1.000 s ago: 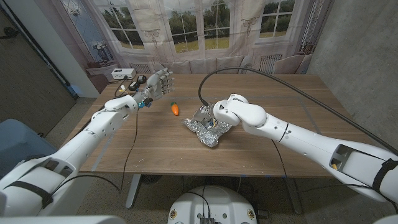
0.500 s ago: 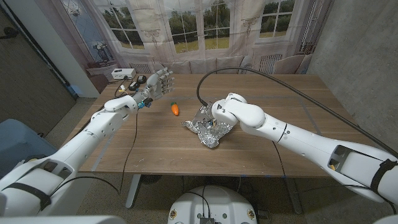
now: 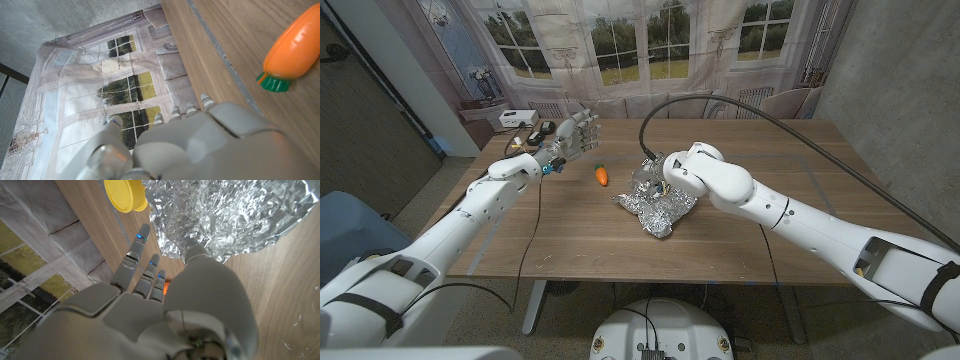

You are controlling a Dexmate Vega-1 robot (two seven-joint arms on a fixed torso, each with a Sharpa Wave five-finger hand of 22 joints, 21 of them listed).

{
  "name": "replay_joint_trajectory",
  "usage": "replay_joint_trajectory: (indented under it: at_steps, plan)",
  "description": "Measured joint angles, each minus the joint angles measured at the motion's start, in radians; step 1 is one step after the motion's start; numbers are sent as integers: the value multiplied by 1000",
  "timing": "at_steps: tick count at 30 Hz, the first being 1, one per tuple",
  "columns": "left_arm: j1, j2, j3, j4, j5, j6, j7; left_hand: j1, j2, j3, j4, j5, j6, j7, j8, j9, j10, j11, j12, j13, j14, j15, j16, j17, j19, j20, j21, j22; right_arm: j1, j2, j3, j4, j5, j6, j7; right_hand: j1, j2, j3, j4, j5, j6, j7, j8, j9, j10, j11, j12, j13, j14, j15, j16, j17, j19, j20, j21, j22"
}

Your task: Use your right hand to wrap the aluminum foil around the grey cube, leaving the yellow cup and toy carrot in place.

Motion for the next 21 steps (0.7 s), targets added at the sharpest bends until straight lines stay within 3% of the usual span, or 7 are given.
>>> replay_joint_trajectory:
  at_steps: [5, 8, 13, 21]
  plan:
    - [-2, -2, 1, 3, 1, -4, -2, 0, 0, 0, 0, 0, 0, 0, 0, 0, 0, 0, 0, 0, 0, 0, 0, 0, 0, 0, 0, 0, -24, -7, 32, -21, 13, -27, -21, -14, 13, 0, 0, -9, 12, -1, 1, 0, 9, 2, 3, 0, 11, 0, 0, 0, 7, 7, -10, 0]
    - [-3, -3, 3, 3, 2, -4, -4, 0, 0, 0, 0, 0, 0, 0, 0, 0, 0, 0, 0, 0, 0, 0, 0, 0, 0, 0, 0, 0, -43, -11, 70, -38, 44, -52, -33, -56, 8, -10, 21, -17, 22, -1, 1, 0, 12, 5, 3, 0, 11, 0, 0, 0, 5, 10, -21, 0]
    - [-3, -4, 4, 4, 3, -5, -6, 0, 0, -4, 4, 0, 0, 0, 0, 0, 0, 0, 0, 0, 0, 0, 0, 0, 0, 0, 0, 0, -68, -17, 114, -50, 103, -85, -60, -81, 9, -12, 32, -18, 39, 2, 1, 0, 24, 9, 4, 0, 15, -3, 0, -5, 7, 19, -26, 0]
    - [0, -4, 4, 0, 3, -11, -9, 4, -4, -8, 0, 0, 0, 0, 0, 0, 0, 0, 0, 0, 0, 0, 0, 0, 0, 0, 0, 0, -127, -32, 199, -72, 245, -152, -167, -92, 21, -12, 32, -24, 78, 19, 11, 0, 51, 17, 15, 0, 29, -4, 0, -9, 12, 24, -41, 0]
